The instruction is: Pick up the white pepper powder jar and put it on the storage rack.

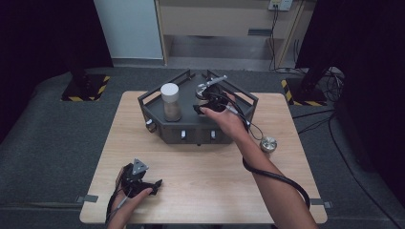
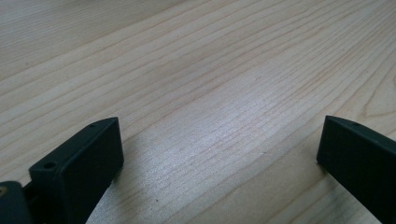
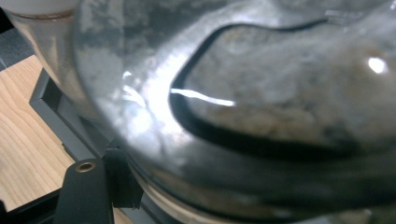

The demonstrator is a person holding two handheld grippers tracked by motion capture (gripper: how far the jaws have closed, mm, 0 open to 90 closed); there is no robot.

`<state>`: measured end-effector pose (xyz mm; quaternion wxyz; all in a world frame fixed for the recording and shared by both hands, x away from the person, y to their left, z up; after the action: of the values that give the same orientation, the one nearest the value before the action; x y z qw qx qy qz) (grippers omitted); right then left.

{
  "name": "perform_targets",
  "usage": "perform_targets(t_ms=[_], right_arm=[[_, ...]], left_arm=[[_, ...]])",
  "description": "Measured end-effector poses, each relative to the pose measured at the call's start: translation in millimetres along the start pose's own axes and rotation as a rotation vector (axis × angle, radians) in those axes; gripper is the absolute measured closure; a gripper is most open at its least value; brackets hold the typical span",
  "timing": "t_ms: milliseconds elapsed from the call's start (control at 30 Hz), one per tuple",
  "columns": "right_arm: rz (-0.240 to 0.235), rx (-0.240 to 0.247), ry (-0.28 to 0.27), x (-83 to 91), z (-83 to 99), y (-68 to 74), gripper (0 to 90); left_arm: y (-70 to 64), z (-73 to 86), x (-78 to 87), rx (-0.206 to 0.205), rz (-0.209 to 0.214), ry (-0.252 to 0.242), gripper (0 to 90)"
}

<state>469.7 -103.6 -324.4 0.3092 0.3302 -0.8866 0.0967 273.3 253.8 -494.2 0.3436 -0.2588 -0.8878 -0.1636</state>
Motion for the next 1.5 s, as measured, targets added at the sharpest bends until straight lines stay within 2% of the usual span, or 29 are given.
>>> perform_targets(t_ms=[633, 1500], right_arm=[[-0.007, -0.014, 0.014, -18.6, 0.0, 0.1, 30.8], [-0.008, -0.034, 0.040, -30.1, 7.5, -0.7, 30.8]], left_arm=[[0.0, 0.0, 0.0, 0.000, 0.000, 0.000, 0.0], [0.0, 0.0, 0.0, 0.000, 0.000, 0.000, 0.0]])
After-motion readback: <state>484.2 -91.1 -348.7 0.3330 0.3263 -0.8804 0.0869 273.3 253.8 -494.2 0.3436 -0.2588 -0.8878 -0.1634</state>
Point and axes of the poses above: each handheld gripper's, and its own axes: x roughly backward along the jaws, z roughly out of its underside, y roughly to its left, the point moved 6 cm from there along -x, roughly forward along the jaws, and after that the axes turned 6 degrees about -x, right-handed, at the moved point
